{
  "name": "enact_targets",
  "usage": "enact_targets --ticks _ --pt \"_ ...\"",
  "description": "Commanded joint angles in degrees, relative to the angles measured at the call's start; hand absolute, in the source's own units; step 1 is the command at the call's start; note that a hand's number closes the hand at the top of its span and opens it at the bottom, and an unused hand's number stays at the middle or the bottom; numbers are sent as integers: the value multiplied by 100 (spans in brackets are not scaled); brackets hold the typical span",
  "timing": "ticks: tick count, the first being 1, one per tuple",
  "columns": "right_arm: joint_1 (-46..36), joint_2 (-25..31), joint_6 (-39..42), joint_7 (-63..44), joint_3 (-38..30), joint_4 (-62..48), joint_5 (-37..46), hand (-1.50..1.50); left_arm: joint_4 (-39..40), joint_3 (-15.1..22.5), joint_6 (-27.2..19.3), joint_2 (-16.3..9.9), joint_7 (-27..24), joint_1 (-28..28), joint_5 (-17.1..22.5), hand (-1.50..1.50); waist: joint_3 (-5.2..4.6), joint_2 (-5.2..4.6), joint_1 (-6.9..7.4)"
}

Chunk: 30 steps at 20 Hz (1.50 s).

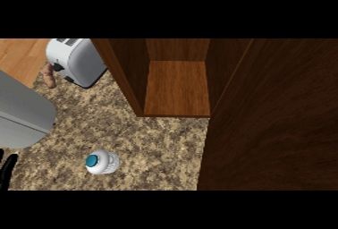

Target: Pick up the bottled water, place it into the cabinet and close the cabinet

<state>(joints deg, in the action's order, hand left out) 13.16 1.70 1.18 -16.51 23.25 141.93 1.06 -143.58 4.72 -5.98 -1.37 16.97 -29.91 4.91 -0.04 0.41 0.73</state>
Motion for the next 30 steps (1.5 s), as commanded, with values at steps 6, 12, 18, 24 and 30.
enact_targets --ticks 6,12,18,24,30 --pt "297 140 -326 -417 649 746 682 -150 -1206 93 93 20 153 -539 272 -150 -4 28 -30" --pt "-71 65 -609 -300 846 354 948 -150 -1115 -245 54 -85 356 -336 395 -150 -3 2 -35" --pt "54 208 -792 -219 1095 406 1008 -150 -591 -224 147 -10 88 -299 144 -150 -1 -5 -63" --pt "175 581 -894 -457 1170 886 1014 -150 3 -413 206 -54 100 180 3 -150 1 -11 -128" --pt "-195 536 -1107 -230 1243 414 1085 -150 693 -499 351 68 -483 258 -99 -150 -1 -20 -81"
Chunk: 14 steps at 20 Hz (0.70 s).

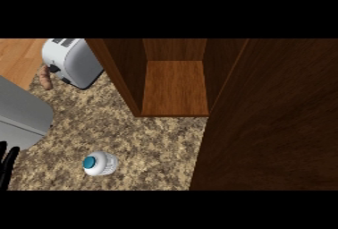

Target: Pick up the bottled water, place it into the cabinet and close the cabinet

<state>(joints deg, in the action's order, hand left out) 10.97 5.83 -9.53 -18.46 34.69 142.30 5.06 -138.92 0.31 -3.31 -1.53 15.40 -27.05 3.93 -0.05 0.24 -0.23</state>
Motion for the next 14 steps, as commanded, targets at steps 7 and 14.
enact_targets --ticks 7,14 --pt "-320 34 -512 -590 557 475 1126 -150 1339 -14 -94 150 -815 457 -300 -150 -9 -9 -21" --pt "39 608 -380 0 181 417 563 -150 2657 -64 48 151 -1896 449 -301 -150 -1 -12 -22"
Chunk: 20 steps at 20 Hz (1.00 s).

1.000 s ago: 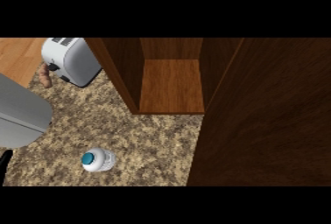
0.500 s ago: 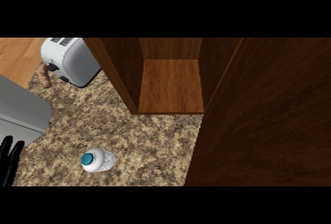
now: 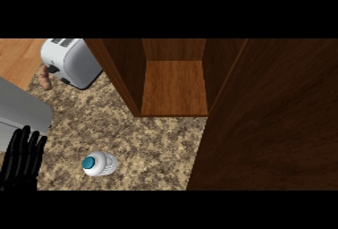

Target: Pick up the bottled water, place it into the cabinet and close the cabinet

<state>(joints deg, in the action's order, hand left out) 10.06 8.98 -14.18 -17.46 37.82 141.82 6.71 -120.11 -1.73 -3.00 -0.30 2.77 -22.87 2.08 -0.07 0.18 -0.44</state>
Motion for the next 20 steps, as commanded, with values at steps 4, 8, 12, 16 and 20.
enact_targets --ticks 4,8,12,16,20 --pt "-73 221 -136 -584 7 780 597 -150 1400 -420 331 -219 -936 409 167 -150 -4 -7 5" --pt "-120 317 -201 -714 100 843 626 -150 1683 242 -53 28 -1005 442 -237 -150 1 -5 4" --pt "-140 303 -278 -386 101 528 633 -150 2586 123 66 29 -1755 645 -73 -150 0 -7 6" --pt "25 537 -263 -283 139 741 611 -150 3167 -14 198 23 -2142 736 63 -150 1 -2 -8" --pt "-250 247 -635 -509 669 518 1100 -150 3372 656 -468 28 -2353 781 113 -150 -3 5 -9"
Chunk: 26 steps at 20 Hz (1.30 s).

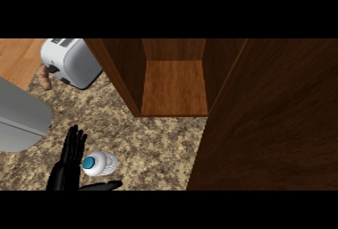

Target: Pick up the bottled water, place it into the cabinet and close the cabinet

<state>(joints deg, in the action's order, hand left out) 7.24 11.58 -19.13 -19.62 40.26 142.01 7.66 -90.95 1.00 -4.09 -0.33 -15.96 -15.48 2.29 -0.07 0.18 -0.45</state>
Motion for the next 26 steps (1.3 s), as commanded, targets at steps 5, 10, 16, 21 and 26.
enact_targets --ticks 5,10,16,21,26 --pt "-267 18 -190 -618 255 602 875 -150 1258 144 -266 32 -892 333 31 -150 -3 -6 9" --pt "284 344 -259 -201 535 692 958 -150 1773 -57 -125 -103 -1109 534 187 -150 2 3 -12" --pt "-12 386 -128 -168 -131 529 394 -150 2769 -264 -256 6 -1996 760 209 -150 1 -13 21" --pt "619 735 -249 236 415 817 635 -150 3287 -278 -318 31 -2265 1042 489 -150 3 0 -38" --pt "-378 228 -427 -711 262 595 833 -150 3466 -402 176 -31 -2443 1107 604 -150 -1 -8 17"
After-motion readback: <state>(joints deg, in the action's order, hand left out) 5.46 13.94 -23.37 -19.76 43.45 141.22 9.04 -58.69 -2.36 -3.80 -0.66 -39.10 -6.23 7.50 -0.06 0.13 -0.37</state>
